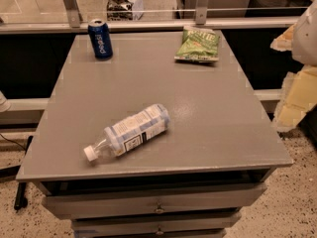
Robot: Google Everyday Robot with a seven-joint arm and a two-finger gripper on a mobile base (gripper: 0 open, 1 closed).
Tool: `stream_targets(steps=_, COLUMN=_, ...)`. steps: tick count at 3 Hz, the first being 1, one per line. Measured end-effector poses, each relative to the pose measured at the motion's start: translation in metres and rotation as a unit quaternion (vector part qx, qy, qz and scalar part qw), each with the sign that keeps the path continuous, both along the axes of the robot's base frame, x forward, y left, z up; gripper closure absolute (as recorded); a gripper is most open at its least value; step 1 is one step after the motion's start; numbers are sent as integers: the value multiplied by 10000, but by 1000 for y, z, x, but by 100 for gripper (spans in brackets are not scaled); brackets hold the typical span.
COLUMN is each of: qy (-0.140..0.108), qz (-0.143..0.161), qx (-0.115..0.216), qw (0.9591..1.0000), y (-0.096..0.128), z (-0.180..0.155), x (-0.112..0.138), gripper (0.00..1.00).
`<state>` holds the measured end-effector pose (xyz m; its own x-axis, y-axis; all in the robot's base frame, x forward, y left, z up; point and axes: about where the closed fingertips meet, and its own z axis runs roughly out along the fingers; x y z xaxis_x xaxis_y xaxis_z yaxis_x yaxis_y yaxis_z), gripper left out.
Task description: Move green jalapeno chip bag near blue plastic bottle
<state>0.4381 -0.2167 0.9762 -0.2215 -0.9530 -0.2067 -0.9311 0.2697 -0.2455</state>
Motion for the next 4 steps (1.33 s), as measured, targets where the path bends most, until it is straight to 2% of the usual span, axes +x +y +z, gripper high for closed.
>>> stream_targets(steps=1, qy=-2, qz=0, qx=2, qw=10000, y=0, z=0, x=0, gripper=0)
stream_targets(steps=2, qy=-74, qz=-25, qx=151, qw=9999, y=5, z=-2, x=6, gripper=0)
stream_targets(steps=3, qy=-293, qz=72, qx=635, qw=9975, y=30, z=-19, x=39, gripper=0)
stream_targets(steps=4, qy=-774, qz=124, qx=1248, qw=9891, y=56, z=-30, x=99, gripper=0)
